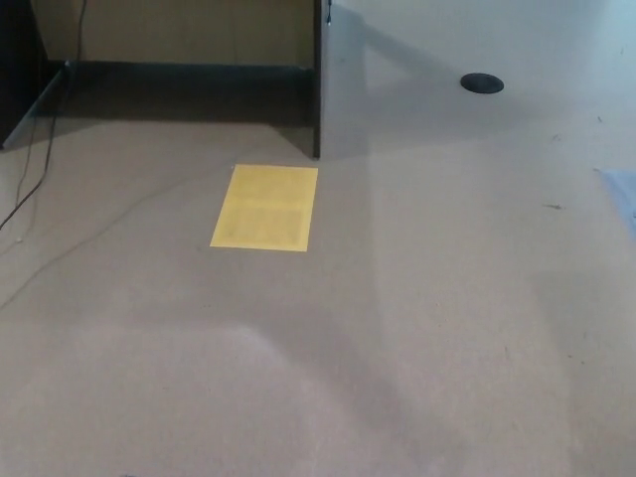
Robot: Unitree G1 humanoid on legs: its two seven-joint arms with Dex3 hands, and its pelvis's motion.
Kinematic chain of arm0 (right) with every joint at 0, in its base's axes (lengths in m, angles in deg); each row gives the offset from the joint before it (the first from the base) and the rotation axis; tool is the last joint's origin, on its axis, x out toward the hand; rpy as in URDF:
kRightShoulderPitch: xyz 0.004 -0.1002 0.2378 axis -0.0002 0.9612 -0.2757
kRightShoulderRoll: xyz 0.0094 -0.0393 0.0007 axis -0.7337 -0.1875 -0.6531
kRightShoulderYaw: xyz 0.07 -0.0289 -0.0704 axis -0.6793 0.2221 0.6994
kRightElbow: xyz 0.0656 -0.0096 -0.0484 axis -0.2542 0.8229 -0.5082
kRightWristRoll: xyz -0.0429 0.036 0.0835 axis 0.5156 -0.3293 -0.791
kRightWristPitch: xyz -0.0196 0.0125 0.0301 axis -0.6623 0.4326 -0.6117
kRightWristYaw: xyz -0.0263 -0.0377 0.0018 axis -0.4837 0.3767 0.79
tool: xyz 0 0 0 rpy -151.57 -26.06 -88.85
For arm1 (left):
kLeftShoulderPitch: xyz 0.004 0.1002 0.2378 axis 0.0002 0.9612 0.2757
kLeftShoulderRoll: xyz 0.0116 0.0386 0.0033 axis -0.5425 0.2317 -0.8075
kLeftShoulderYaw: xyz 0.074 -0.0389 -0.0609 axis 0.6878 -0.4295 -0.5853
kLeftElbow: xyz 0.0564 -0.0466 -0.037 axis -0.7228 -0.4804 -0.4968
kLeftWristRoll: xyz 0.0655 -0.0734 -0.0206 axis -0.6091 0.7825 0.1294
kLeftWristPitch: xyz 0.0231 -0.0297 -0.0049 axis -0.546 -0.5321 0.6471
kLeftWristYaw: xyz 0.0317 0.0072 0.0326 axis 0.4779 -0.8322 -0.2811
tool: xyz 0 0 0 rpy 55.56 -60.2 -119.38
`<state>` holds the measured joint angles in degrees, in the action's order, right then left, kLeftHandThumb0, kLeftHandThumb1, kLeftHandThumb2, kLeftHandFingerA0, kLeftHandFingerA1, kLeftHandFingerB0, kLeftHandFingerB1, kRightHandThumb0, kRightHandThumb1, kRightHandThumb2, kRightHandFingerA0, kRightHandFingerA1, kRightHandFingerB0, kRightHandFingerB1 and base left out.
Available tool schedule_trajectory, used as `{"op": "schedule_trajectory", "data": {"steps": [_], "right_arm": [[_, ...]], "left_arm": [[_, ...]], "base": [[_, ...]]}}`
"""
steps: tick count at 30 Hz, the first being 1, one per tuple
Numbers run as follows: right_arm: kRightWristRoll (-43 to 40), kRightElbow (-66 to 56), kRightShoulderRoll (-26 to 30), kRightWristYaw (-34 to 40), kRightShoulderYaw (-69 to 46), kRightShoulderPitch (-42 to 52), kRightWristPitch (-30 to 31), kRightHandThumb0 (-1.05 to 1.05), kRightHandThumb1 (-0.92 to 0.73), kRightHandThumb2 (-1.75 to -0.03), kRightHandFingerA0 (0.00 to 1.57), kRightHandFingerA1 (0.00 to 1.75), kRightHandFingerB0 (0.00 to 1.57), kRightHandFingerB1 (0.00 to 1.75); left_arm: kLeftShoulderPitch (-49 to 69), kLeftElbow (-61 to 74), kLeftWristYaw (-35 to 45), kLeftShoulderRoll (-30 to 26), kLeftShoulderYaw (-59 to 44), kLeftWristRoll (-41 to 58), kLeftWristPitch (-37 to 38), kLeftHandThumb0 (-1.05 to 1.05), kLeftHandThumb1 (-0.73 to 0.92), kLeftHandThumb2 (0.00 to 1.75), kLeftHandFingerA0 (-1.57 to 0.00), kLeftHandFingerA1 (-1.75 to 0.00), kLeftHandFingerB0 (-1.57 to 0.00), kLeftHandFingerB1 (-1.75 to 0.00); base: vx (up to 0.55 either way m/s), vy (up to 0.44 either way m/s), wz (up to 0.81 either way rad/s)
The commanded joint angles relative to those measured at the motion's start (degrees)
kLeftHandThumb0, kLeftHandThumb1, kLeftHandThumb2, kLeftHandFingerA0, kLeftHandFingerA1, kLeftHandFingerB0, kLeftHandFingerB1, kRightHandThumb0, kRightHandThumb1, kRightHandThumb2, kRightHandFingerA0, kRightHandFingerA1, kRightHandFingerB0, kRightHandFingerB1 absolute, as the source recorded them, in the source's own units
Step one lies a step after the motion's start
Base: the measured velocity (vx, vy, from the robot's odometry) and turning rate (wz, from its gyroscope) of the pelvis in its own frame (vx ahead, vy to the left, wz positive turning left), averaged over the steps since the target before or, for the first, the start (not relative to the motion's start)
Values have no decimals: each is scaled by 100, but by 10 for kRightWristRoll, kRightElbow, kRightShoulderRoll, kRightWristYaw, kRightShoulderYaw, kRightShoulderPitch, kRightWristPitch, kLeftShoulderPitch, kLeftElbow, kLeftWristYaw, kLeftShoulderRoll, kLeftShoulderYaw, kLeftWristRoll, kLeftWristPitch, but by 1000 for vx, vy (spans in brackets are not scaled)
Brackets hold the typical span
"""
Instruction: A person is holding a plastic bag and the robot extends its left hand to grab the bag by hooking its thumb into the holes at the top and brings its hand down by its side. Then it extends its arm again to hand the plastic bag back to the person.
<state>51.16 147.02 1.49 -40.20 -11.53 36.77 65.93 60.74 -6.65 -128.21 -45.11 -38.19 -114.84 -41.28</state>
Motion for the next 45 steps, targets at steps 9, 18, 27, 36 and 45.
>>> {"op": "schedule_trajectory", "data": {"steps": [9, 18, 27, 36, 45], "right_arm": [[3, -6, 9, 3, 4, 12, -3, -30, -68, -60, 70, 47, 65, 43], [1, -3, 7, 0, 1, -21, 6, -30, -66, -59, 71, 47, 64, 43], [3, -7, 12, 0, 4, -8, 8, -34, -65, -61, 68, 46, 61, 41], [-5, -3, 14, -12, -2, -18, 14, -33, -65, -61, 67, 46, 61, 41], [7, -7, 11, 5, 7, -27, 14, -34, -63, -60, 70, 48, 63, 42]], "left_arm": [[-36, -55, -89, -13, 45, 14, -34, -3, 68, 61, -86, -164, -65, -142], [-84, 15, -92, 9, 57, 31, 12, 1, 71, 71, -87, -162, -80, -133], [-105, 142, -68, -10, 43, 35, 10, 3, 71, 74, -86, -172, -75, -141], [-191, 213, 4, -49, 15, 46, -19, 1, 72, 70, -86, -161, -84, -127], [-297, 388, 107, 5, 16, 42, -87, -11, 70, 83, -87, -173, -74, -143]], "base": [[0, 0, 0], [0, 0, 0], [0, 0, 0], [0, 0, 0], [0, 0, 0]]}}
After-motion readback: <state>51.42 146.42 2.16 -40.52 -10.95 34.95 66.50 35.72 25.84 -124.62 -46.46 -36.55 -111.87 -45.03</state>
